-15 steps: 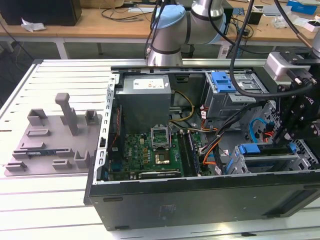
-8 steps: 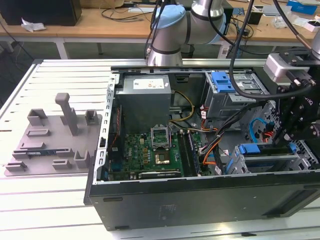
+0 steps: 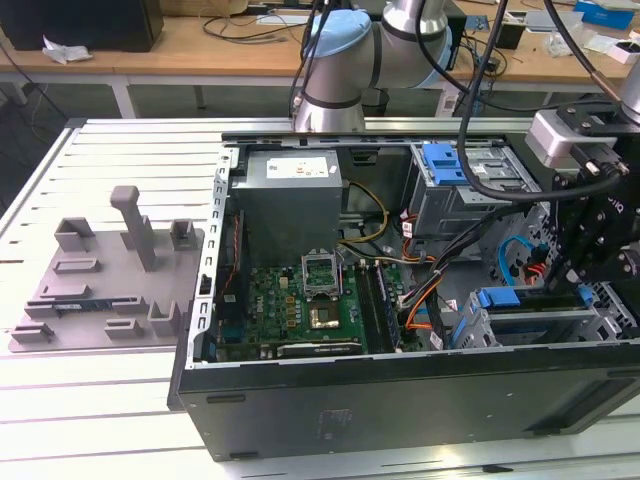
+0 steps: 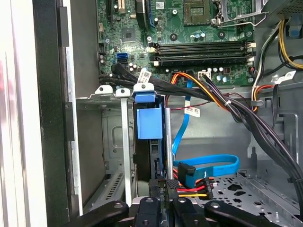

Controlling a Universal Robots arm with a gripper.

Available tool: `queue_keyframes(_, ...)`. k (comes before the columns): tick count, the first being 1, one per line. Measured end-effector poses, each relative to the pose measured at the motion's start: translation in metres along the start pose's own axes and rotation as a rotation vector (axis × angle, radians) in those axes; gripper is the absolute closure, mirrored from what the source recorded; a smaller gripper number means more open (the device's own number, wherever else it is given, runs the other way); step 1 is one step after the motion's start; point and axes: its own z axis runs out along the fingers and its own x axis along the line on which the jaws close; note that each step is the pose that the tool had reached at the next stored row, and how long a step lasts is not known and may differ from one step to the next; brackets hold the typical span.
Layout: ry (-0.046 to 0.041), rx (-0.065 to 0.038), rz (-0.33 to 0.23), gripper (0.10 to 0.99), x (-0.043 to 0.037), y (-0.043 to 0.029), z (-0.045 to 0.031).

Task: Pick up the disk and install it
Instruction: 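Insert the first disk wire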

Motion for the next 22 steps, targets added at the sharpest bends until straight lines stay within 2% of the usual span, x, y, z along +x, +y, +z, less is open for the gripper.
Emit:
queue_keyframes(8, 0.0002, 0.0, -0.001, 0.918, -0.0001, 0.0, 0.0028)
queue_keyframes(13, -0.0015, 0.0, -0.002, 0.918, -0.0001, 0.0, 0.001)
queue_keyframes(14, 0.0017, 0.0, -0.002, 0.906, -0.0001, 0.0, -0.0027)
queue_keyframes(16, 0.0056, 0.0, -0.002, 0.784, -0.0005, 0.0, -0.0087)
queue_keyframes(17, 0.0083, 0.0, -0.002, 0.725, -0.001, -0.0001, -0.0117)
queue_keyframes(18, 0.0127, 0.001, -0.002, 0.725, -0.0021, -0.0001, -0.0152)
queue_keyframes(19, 0.0203, 0.001, -0.002, 0.659, -0.004, -0.0001, -0.0193)
queue_keyframes(22, 0.0534, 0.003, -0.002, 0.659, -0.0114, 0.0001, -0.0307)
